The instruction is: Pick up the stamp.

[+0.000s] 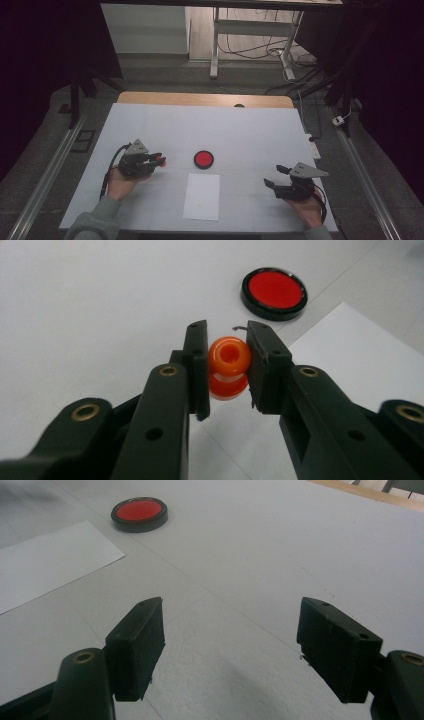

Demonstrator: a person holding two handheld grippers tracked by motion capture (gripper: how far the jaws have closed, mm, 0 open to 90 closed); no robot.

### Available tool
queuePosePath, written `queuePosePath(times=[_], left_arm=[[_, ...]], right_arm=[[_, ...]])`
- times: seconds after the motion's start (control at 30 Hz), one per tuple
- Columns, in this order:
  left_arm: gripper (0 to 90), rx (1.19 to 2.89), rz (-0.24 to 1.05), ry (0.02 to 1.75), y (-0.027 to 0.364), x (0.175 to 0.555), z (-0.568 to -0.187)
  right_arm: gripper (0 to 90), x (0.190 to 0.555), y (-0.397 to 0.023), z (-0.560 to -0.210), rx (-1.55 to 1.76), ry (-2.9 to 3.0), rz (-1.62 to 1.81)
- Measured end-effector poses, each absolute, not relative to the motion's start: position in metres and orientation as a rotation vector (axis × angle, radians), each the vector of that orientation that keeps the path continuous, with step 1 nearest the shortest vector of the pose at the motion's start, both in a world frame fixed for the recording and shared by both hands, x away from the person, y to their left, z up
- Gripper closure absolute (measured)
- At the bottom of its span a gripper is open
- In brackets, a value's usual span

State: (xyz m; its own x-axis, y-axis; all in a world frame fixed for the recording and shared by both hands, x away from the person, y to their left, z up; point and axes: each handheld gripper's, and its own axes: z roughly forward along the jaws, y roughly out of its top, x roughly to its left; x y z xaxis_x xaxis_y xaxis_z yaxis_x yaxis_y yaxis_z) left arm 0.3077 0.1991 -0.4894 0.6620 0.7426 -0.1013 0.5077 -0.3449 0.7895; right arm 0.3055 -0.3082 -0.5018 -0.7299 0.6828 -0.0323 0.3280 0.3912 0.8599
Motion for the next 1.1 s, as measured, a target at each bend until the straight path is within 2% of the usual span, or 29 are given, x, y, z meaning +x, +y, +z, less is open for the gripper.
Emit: queuePosePath(times=[1.1], left_arm=[[72.2, 1.926, 0.331, 0.824, 0.18, 0.291, -0.452]], right_arm=[[26.7, 0.302, -0.305, -0.503, 0.845, 2.276, 1.281]])
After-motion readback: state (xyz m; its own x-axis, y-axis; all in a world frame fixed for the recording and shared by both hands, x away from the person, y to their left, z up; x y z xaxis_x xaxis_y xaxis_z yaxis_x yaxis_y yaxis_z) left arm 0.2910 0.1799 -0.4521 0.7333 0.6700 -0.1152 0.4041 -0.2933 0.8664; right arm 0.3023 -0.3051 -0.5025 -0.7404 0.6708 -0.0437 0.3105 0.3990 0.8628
